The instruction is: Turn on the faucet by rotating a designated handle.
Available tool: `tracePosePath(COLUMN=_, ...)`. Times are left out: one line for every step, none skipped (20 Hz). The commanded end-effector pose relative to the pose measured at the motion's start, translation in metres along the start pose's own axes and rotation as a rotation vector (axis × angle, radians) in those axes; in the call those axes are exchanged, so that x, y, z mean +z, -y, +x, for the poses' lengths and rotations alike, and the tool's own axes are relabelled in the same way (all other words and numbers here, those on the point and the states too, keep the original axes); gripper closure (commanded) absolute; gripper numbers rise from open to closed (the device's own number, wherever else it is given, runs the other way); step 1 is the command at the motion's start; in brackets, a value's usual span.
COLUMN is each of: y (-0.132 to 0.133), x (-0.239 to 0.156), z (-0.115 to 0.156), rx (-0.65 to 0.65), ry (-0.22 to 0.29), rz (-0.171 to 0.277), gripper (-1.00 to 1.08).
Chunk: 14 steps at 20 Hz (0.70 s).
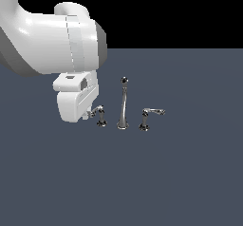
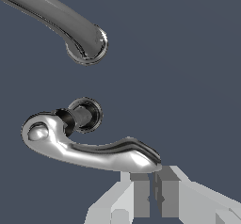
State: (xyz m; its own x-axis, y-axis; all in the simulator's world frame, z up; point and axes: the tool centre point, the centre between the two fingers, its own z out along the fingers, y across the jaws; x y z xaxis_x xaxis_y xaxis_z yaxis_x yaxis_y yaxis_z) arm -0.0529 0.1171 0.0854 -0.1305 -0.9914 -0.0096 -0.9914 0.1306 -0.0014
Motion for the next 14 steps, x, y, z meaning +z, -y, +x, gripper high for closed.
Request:
tracePosePath(y=0.0, x=0.0, z=0.028, rx=0.043, ry=-0.01, rz=-0.001, gripper=1.08)
tracePosePath(y=0.0, x=0.0, z=0.028, rx=0.043, ry=-0.01, rz=-0.001, gripper=1.08)
tracePosePath(y=-0.004, x=0.0, z=0.004, rx=0.001, ry=0.0, rz=0.0, gripper=1.08)
tracePosePath(y=-0.002, x=0.0, z=0.011, rx=0.005, ry=-0.001, rz=0.0, gripper=1.08)
tracePosePath(y=0.0, x=0.0, z=0.018, rx=0.009, ry=-0.002, rz=-0.001, gripper=1.08)
tracePosePath(y=0.002, x=0.0, z=0.025, rx=0.013, ry=-0.003, rz=-0.001, gripper=1.08)
tracePosePath(y=0.004, x=0.0, z=0.032, rx=0.018, ry=-0.004, rz=-0.001, gripper=1.08)
tracePosePath(y=0.006, x=0.0, z=0.039, rx=0.022, ry=-0.005, rz=-0.001, gripper=1.08)
tracePosePath(y=0.008, x=0.0, z=0.046, rx=0.026, ry=-0.006, rz=-0.001, gripper=1.08)
tracePosePath(y=0.01, x=-0.001, z=0.053, rx=0.03, ry=-0.007, rz=-0.001, gripper=1.08)
tracePosePath(y=0.012, x=-0.001, z=0.06, rx=0.035, ry=-0.008, rz=-0.001, gripper=1.08)
tracePosePath(y=0.014, x=-0.001, z=0.067, rx=0.039, ry=-0.009, rz=-0.001, gripper=1.08)
tracePosePath(y=0.016, x=-0.001, z=0.073, rx=0.043, ry=-0.01, rz=-0.001, gripper=1.08)
tracePosePath(y=0.016, x=-0.001, z=0.073, rx=0.043, ry=-0.01, rz=-0.001, gripper=1.08)
